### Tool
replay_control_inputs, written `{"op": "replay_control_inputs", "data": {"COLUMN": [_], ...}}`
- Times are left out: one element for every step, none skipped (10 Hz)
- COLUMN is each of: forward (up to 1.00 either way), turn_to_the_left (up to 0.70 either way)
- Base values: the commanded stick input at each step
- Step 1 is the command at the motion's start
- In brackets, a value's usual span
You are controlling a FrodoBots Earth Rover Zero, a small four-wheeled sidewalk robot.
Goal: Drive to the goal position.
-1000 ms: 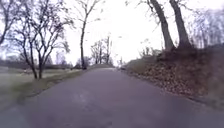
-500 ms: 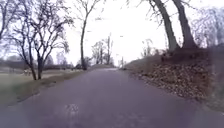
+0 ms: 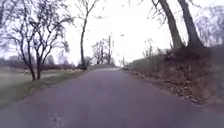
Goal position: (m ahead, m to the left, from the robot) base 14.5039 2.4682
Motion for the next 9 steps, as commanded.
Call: {"op": "replay_control_inputs", "data": {"forward": [1.00,1.00,1.00,1.00,1.00,1.00,1.00,1.00,1.00], "turn_to_the_left": [0.00,0.00,0.00,0.00,0.00,0.00,0.00,0.00,0.00]}}
